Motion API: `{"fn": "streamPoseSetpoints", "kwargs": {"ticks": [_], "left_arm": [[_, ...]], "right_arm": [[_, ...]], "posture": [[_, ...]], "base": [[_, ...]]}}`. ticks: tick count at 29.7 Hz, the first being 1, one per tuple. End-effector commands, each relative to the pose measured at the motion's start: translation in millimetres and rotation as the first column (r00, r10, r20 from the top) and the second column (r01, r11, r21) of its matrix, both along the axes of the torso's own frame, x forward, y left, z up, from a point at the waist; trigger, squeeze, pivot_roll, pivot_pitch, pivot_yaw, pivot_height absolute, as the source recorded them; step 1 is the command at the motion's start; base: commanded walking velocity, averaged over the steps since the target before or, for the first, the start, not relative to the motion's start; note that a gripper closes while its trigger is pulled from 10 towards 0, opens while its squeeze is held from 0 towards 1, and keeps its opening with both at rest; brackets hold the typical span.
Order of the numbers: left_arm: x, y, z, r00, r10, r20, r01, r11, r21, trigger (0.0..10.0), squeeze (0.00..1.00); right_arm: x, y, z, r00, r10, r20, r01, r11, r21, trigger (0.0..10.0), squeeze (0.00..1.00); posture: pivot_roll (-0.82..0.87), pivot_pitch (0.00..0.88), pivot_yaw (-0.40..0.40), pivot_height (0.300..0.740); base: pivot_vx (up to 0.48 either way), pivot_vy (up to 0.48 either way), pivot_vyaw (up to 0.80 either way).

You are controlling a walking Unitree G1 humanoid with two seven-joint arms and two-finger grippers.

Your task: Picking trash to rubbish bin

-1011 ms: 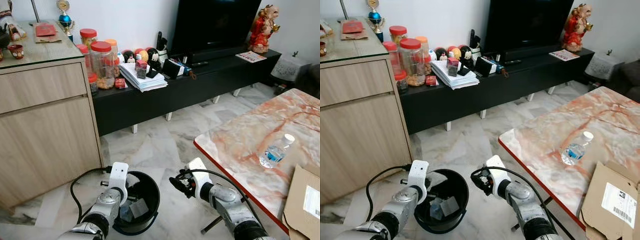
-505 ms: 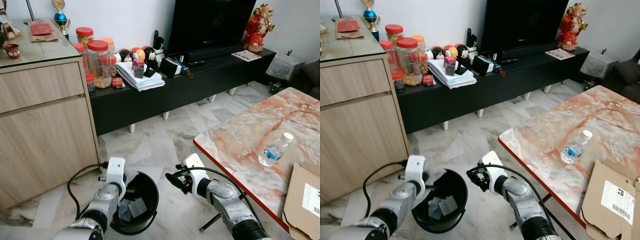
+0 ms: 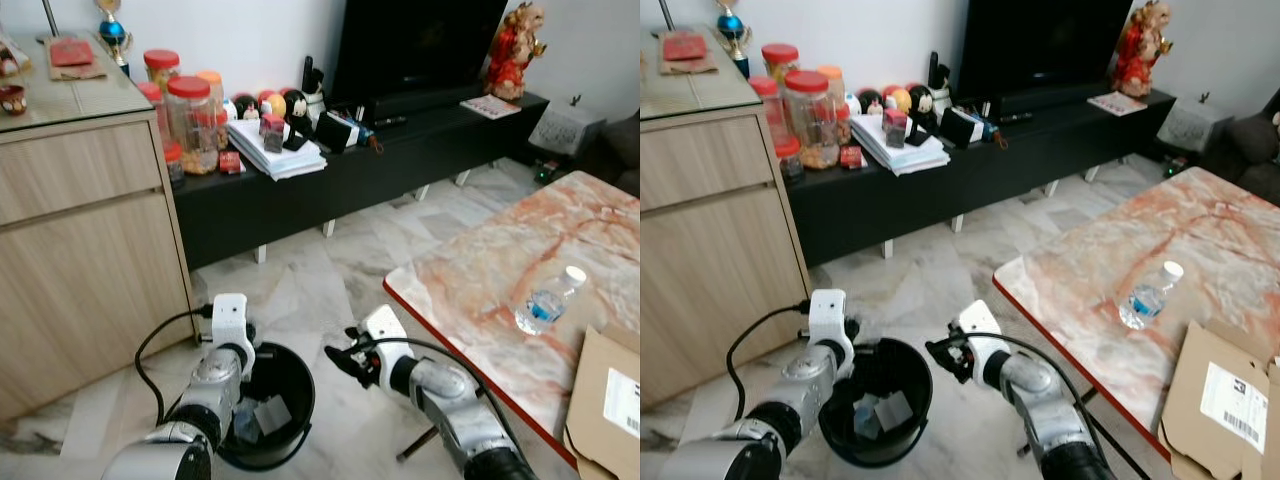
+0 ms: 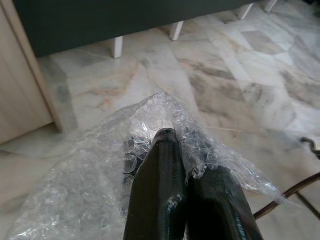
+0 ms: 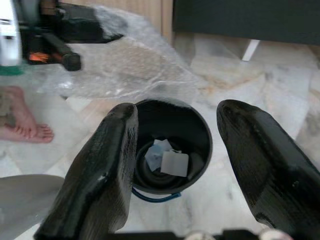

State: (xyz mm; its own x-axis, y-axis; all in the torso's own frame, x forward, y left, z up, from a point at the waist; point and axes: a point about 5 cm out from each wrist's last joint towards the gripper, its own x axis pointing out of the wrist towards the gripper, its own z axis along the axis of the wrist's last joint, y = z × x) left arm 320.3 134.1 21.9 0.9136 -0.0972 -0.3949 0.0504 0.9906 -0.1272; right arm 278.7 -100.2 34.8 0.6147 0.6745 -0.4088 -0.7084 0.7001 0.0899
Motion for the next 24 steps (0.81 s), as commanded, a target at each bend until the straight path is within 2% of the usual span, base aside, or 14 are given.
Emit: {"fn": "streamPoseSetpoints", "kwargs": {"ticks": [1, 4, 12, 15, 24], "left_arm": [[2.1, -10.0, 3, 1.0, -0.022, 0.008, 0.022, 0.999, -0.04, 10.0, 0.0], [0.5, -15.9, 1, 1.0, -0.011, 0.001, 0.011, 0.993, -0.117, 10.0, 0.0], [-1.7, -27.6, 0, 0.999, -0.047, -0.006, 0.046, 0.988, -0.146, 10.0, 0.0], [-6.0, -28.2, -6, 0.999, -0.039, -0.033, 0.032, 0.983, -0.178, 10.0, 0.0], [-17.4, -25.7, -19, 0.996, -0.029, -0.089, 0.01, 0.978, -0.207, 10.0, 0.0]], "right_arm": [[0.5, -2.4, 5, 1.0, -0.001, 0.01, 0.001, 1.0, 0.003, 10.0, 0.0], [-3.3, -3.1, 6, 1.0, 0.003, 0.005, -0.003, 1.0, 0.004, 10.0, 0.0], [-7.5, -2.4, 9, 1.0, 0.011, -0.002, -0.011, 1.0, 0.004, 10.0, 0.0], [-9.6, -1.8, 11, 1.0, 0.011, 0.0, -0.011, 1.0, 0.006, 10.0, 0.0], [-12.0, -1.8, 13, 1.0, 0.012, -0.007, -0.012, 1.0, 0.0, 10.0, 0.0]], "posture": [[0.04, 0.001, -0.177, 0.74], [0.03, 0.01, -0.185, 0.74], [0.01, 0.031, -0.19, 0.74], [0.0, 0.039, -0.19, 0.74], [0.01, 0.047, -0.191, 0.74]], "base": [[0.0, 0.0, 0.0], [0.0, 0.0, 0.0], [0.0, 0.0, 0.0], [0.0, 0.0, 0.0], [0.0, 0.0, 0.0]]}}
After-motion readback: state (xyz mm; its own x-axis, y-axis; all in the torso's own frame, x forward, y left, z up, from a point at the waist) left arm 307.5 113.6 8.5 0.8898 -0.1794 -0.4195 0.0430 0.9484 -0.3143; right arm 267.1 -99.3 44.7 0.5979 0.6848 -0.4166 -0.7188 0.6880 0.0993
